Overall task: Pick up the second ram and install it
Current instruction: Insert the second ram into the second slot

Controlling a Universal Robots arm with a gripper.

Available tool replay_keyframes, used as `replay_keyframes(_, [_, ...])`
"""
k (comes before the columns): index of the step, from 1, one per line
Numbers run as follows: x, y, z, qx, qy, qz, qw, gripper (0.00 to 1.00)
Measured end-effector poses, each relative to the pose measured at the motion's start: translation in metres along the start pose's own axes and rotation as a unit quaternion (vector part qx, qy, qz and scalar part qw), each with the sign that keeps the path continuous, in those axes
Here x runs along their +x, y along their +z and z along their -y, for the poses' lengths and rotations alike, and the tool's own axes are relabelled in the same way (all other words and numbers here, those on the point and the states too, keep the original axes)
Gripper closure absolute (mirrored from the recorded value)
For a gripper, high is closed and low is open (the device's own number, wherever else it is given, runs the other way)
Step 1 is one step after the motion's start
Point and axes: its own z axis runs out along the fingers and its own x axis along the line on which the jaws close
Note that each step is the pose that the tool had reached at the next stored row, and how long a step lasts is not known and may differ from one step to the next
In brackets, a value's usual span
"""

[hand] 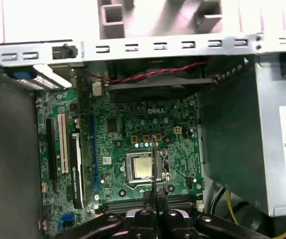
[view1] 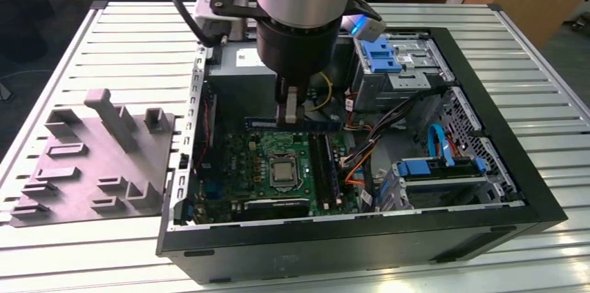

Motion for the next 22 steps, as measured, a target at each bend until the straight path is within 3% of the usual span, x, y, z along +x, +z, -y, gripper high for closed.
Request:
replay_keyframes(5, [0.0,0.0008,0.0,0.0029,0.045,0.0021,0.999,0.87])
replay_keyframes(11, [0.0001,0.0018,0.0001,0.0064,0.1,0.0047,0.995,0.87])
replay_keyframes(14, [0.0001,0.0023,0.0001,0.0081,0.126,0.0059,0.9919,0.87])
replay_keyframes(17, [0.0002,0.0028,0.0001,0.0098,0.153,0.0072,0.9881,0.87])
replay_keyframes(22, [0.0003,0.0036,0.0001,0.0127,0.198,0.0093,0.9801,0.87])
